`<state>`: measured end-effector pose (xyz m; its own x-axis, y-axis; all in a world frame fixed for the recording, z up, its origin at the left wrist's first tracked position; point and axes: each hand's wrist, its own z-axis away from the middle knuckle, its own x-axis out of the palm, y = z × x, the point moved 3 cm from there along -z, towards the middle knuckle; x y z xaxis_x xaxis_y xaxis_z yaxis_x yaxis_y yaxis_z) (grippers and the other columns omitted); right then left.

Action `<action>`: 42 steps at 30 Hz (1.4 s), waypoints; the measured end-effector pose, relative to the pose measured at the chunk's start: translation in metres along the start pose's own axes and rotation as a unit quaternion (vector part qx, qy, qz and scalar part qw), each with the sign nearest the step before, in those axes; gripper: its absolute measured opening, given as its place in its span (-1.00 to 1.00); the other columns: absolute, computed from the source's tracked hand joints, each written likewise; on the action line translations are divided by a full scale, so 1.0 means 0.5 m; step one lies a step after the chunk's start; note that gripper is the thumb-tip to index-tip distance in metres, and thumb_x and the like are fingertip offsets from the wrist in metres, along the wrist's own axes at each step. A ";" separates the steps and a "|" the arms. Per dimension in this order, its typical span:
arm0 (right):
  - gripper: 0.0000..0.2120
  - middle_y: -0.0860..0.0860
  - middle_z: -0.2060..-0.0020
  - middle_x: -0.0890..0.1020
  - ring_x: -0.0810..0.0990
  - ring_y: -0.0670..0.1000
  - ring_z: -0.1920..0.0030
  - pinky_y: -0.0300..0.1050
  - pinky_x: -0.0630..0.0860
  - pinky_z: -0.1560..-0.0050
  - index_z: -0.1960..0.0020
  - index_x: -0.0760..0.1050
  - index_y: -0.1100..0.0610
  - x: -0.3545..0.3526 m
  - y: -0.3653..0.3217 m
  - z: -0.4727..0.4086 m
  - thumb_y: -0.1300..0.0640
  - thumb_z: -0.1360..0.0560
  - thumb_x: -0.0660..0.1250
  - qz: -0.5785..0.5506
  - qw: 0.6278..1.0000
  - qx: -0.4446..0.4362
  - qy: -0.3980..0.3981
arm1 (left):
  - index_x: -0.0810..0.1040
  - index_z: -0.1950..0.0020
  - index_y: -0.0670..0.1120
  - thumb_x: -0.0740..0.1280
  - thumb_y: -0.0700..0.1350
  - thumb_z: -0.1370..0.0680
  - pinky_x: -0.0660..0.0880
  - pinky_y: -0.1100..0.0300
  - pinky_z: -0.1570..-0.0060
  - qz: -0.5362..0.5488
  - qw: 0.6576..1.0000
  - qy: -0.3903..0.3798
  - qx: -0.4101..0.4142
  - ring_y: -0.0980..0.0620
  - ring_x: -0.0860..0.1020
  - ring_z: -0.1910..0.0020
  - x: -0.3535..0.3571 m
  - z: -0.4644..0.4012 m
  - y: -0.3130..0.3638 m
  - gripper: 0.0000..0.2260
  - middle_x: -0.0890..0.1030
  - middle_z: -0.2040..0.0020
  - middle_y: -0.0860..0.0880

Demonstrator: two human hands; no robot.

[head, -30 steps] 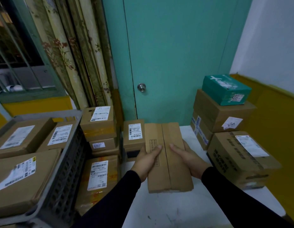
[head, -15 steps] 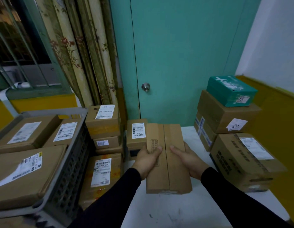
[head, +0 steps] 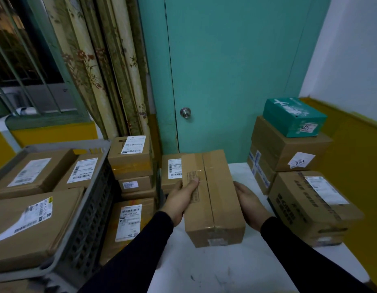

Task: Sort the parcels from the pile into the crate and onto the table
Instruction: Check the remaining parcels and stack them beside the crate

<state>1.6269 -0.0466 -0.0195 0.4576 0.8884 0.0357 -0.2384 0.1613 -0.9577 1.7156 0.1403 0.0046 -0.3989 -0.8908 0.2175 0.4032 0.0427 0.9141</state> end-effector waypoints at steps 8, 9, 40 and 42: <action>-0.64 0.02 0.13 0.69 0.61 0.04 0.06 -0.04 0.51 0.01 -0.07 0.63 0.10 0.001 -0.004 0.012 -0.08 -0.70 0.14 -0.052 0.997 0.039 0.031 | 0.40 -0.48 -0.05 0.45 -0.16 -0.54 0.62 0.00 -0.08 -0.054 0.997 -0.049 0.015 -0.08 0.69 -0.09 0.000 0.005 -0.004 -0.48 0.67 -0.20 -0.10; -0.59 0.04 0.06 0.72 0.63 0.07 -0.01 0.01 0.53 -0.09 -0.13 0.65 0.08 -0.002 -0.005 0.009 -0.16 -0.69 0.13 -0.068 0.996 0.041 0.041 | 0.41 -0.46 -0.06 0.46 -0.14 -0.52 0.60 0.04 -0.03 -0.043 0.997 -0.066 0.011 -0.08 0.68 -0.08 0.004 0.009 -0.002 -0.47 0.66 -0.19 -0.10; -0.57 0.11 -0.11 0.72 0.71 0.15 -0.11 0.13 0.63 -0.12 -0.32 0.54 0.05 -0.001 0.001 0.043 -0.21 -0.63 0.22 -0.152 0.982 0.109 -0.031 | 0.24 -0.50 0.08 0.48 -0.06 -0.55 0.63 0.06 0.04 -0.049 0.996 -0.044 -0.052 -0.08 0.64 -0.10 0.053 0.024 -0.037 -0.39 0.59 -0.20 -0.02; -0.56 0.09 -0.18 0.69 0.69 0.16 -0.14 0.15 0.62 -0.15 -0.39 0.46 0.03 0.002 0.005 0.043 -0.16 -0.60 0.32 -0.134 0.987 0.088 -0.019 | 0.18 -0.49 0.12 0.48 -0.03 -0.54 0.61 0.05 -0.03 -0.066 0.996 -0.042 -0.033 -0.05 0.61 -0.12 0.054 0.022 -0.036 -0.36 0.55 -0.21 0.02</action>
<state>1.6085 -0.0359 -0.0158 0.4938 0.8179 0.2951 -0.2599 0.4627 -0.8475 1.6884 0.1206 -0.0021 -0.5193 -0.8451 0.1271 0.3938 -0.1047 0.9132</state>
